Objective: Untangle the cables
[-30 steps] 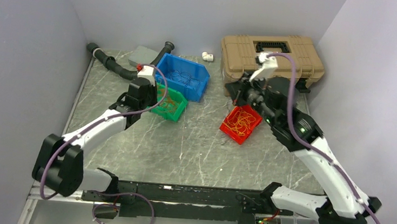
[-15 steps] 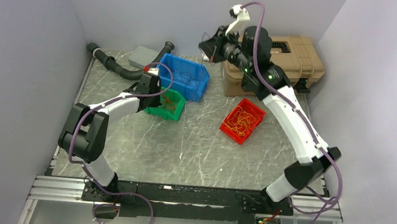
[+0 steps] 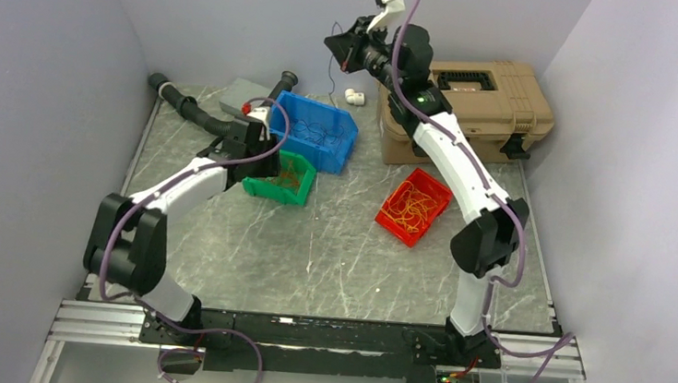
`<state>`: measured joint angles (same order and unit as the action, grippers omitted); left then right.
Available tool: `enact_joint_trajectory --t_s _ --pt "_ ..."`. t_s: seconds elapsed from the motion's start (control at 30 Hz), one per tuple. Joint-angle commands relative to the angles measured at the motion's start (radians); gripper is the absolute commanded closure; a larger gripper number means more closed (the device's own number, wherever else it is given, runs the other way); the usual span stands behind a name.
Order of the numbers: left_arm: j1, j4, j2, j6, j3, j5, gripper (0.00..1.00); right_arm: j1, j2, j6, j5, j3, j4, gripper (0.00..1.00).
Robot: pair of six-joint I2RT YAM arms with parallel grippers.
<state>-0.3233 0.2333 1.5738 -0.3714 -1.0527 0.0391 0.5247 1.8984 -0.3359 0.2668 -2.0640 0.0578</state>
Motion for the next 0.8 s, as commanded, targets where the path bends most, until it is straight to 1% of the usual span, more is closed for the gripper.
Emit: enact_joint_trajectory --t_s 0.0,0.07,0.23,0.27,0.33,0.43,0.53,0.57,0.6,0.63,0.67,0.7,0.73,0.77 --pt "0.002 0.013 -0.167 -0.018 0.021 -0.058 0.44 -0.005 0.052 0.005 0.063 -0.044 -0.178 1.00" --pt "0.002 0.030 -0.234 -0.011 0.042 -0.067 0.41 -0.005 0.077 -0.025 0.090 -0.019 -0.223 1.00" --pt "0.016 0.164 -0.411 -0.004 0.057 -0.097 0.34 -0.002 0.159 -0.096 0.118 0.066 -0.297 1.00" --pt "0.020 0.185 -0.447 -0.001 0.066 -0.108 0.34 -0.001 0.185 -0.106 0.111 0.062 -0.286 1.00" --pt "0.024 0.234 -0.522 0.013 0.074 -0.125 0.32 0.003 0.263 -0.117 0.080 0.004 -0.201 1.00" --pt "0.027 0.300 -0.619 0.050 0.077 -0.119 0.27 0.008 0.365 -0.153 0.061 -0.058 -0.123 1.00" --pt "0.029 0.356 -0.678 0.099 0.059 -0.092 0.23 0.016 0.403 -0.215 0.017 0.006 -0.155 1.00" --pt "0.029 0.367 -0.693 0.120 0.055 -0.076 0.22 0.021 0.414 -0.230 0.005 0.024 -0.159 0.90" --pt "0.029 0.375 -0.700 0.137 0.057 -0.070 0.20 0.025 0.423 -0.232 0.004 0.023 -0.153 0.67" --pt "0.029 0.382 -0.705 0.154 0.059 -0.063 0.17 0.029 0.430 -0.228 0.000 0.008 -0.137 0.50" --pt "0.029 0.391 -0.711 0.163 0.059 -0.052 0.13 0.033 0.430 -0.221 -0.013 -0.005 -0.116 0.41" --pt "0.029 0.395 -0.717 0.168 0.060 -0.043 0.06 0.038 0.420 -0.210 -0.030 -0.010 -0.097 0.36" --pt "0.029 0.396 -0.725 0.175 0.064 -0.042 0.01 0.039 0.404 -0.207 -0.042 -0.013 -0.091 0.33" --pt "0.029 0.392 -0.733 0.181 0.069 -0.042 0.01 0.039 0.389 -0.206 -0.047 -0.013 -0.084 0.31"
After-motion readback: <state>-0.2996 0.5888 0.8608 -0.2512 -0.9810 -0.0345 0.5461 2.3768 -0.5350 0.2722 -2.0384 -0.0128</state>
